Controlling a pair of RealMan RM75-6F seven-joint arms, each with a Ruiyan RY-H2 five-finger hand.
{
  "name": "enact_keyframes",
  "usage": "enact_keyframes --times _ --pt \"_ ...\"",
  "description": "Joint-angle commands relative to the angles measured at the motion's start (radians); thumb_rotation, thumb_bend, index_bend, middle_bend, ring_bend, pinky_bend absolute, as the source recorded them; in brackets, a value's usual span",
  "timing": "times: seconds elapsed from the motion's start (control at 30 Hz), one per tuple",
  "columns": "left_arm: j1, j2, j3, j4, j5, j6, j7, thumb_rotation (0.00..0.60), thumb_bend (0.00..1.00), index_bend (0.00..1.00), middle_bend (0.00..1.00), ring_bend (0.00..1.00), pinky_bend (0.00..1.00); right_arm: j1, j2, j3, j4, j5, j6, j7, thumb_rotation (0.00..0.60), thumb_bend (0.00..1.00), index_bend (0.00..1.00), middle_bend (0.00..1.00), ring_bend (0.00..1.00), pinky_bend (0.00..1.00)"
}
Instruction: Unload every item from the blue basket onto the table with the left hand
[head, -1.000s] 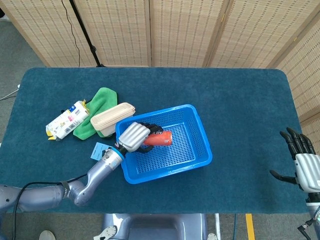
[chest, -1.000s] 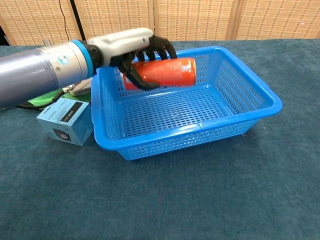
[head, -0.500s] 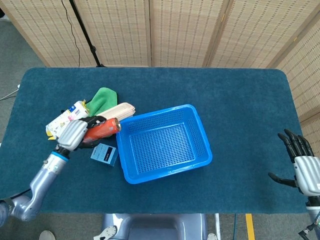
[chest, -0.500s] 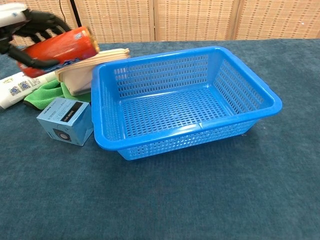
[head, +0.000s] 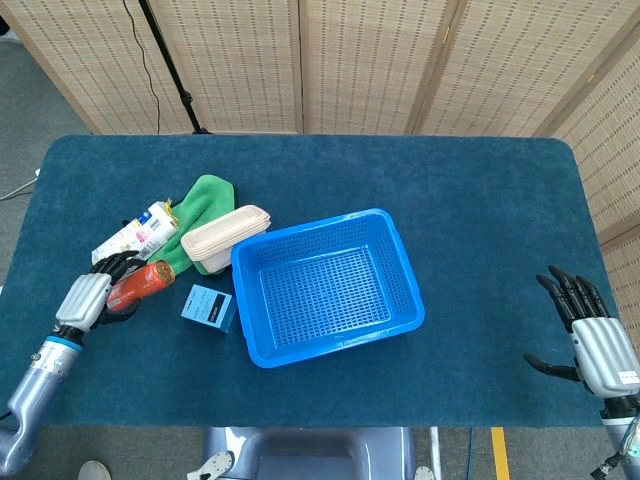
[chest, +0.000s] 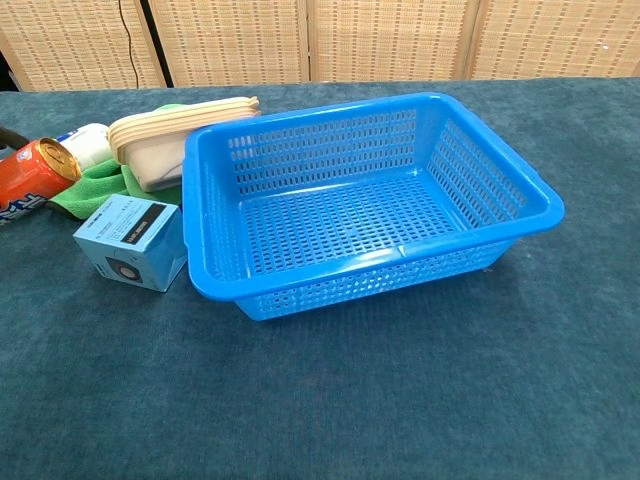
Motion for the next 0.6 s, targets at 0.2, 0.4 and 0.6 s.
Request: enact_keyframes --times 0.2,0.4,0.6 --pt "0.086 0.097 0.009 -0.174 0.035 0.123 0.067 0.600 0.23 0.00 0.00 0.00 0.00 -0.032 -0.024 0.010 0.009 -0.009 0.084 -0.099 0.600 0.00 0.00 0.00 0.00 0.00" --pt "0.203 0.161 -0.010 -0.348 0.009 0.330 0.415 0.600 0.23 0.00 0.00 0.00 0.00 -0.066 -0.098 0.029 0.020 -0.031 0.188 -0.271 0.600 0.00 0.00 0.00 0.00 0.00" --pt "0.239 0.212 0.000 -0.444 -0.010 0.338 0.516 0.600 0.23 0.00 0.00 0.00 0.00 -0.073 -0.122 0.034 0.063 -0.018 0.198 -0.273 0.600 0.00 0.00 0.00 0.00 0.00"
